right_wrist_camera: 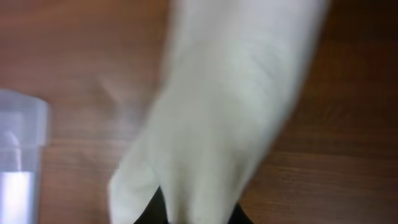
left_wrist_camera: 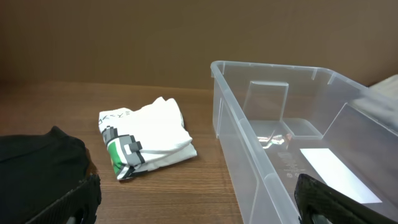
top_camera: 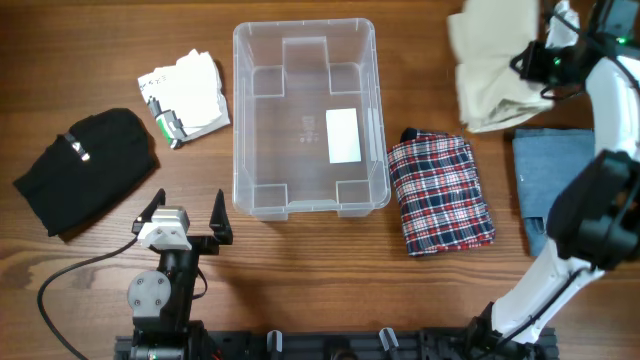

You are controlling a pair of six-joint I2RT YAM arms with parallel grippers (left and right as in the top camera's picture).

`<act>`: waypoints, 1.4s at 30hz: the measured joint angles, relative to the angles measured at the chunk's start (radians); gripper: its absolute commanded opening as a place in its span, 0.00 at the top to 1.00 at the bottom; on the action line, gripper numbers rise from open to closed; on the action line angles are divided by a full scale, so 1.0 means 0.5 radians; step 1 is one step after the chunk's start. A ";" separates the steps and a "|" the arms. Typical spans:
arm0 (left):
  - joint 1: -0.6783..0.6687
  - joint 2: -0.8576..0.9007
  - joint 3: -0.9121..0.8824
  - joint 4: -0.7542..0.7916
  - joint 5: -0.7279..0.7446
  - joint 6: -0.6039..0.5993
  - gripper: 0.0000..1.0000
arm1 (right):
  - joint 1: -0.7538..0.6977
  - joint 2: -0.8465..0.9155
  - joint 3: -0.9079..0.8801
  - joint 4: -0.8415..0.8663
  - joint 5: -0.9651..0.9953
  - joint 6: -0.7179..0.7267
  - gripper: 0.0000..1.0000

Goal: Pack container
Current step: 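Lift the cream cloth and carry it left over the clear bin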

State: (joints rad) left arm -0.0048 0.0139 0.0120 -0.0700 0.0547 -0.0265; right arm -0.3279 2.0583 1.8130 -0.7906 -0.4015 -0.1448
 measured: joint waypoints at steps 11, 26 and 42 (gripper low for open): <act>0.000 0.000 0.000 0.000 0.000 0.000 0.00 | 0.085 -0.454 -0.001 -0.014 -0.180 0.255 0.96; 0.001 0.000 0.000 -0.001 0.000 0.000 0.00 | 0.948 -1.036 0.000 0.063 -0.371 0.411 0.96; 0.001 0.000 0.000 0.000 0.000 0.000 0.00 | 1.545 -0.735 -0.089 0.053 -0.268 0.517 0.96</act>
State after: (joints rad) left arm -0.0044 0.0139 0.0120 -0.0700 0.0547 -0.0265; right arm 0.4446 1.6909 1.7687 -0.7639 -0.5354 0.1135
